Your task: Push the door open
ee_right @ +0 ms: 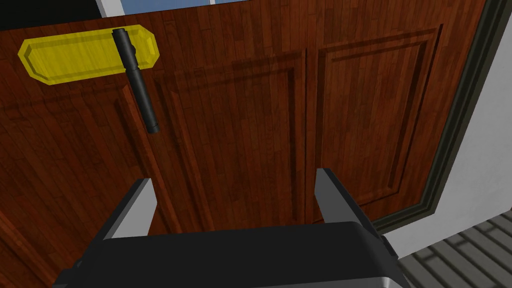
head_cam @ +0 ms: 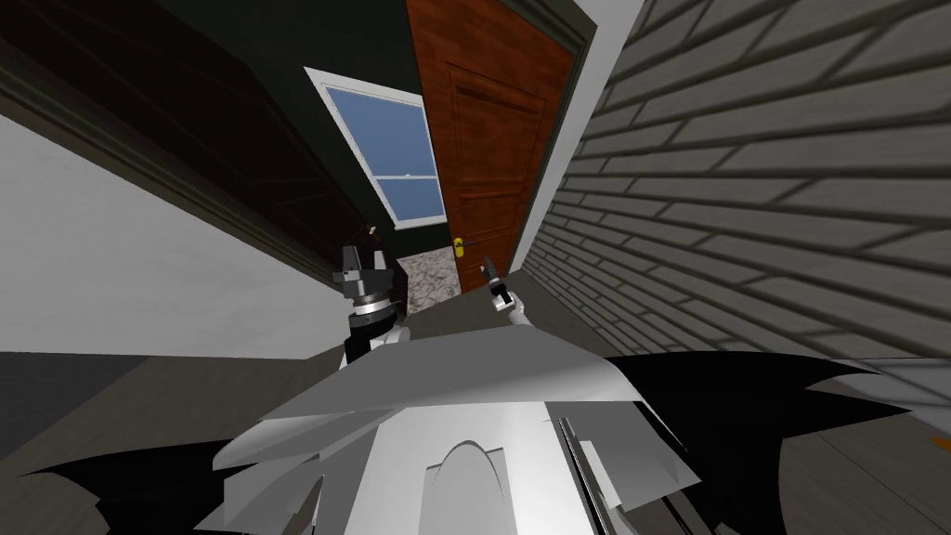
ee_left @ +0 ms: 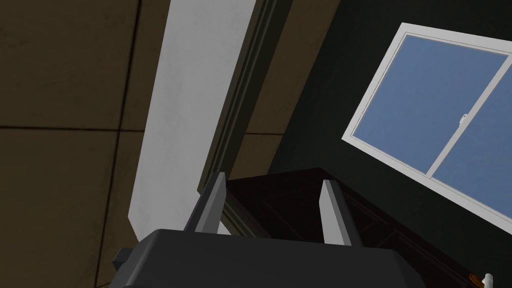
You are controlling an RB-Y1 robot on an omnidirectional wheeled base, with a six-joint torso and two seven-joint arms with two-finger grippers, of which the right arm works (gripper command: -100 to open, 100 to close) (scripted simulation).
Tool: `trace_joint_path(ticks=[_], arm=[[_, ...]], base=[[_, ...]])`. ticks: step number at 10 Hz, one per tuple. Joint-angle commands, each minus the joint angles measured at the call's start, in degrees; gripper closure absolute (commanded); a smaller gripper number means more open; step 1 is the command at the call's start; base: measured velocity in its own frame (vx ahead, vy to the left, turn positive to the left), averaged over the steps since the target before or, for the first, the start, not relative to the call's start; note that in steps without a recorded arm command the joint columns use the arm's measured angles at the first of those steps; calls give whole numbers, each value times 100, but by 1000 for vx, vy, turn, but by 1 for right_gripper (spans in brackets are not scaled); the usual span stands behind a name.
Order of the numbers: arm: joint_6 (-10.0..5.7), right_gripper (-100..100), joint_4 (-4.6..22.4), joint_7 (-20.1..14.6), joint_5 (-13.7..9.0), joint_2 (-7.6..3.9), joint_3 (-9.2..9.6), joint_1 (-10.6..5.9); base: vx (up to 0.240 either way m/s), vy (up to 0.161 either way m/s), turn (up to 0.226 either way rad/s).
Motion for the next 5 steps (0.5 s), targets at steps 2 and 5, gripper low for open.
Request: trace_joint_path(ticks=[2,5], arm=[[19,-100,384,-92,40,-65,87,-246],[31,-100,825,-170,91,-103,182,-523]], base=[[109,39,-48],[96,44,-43]])
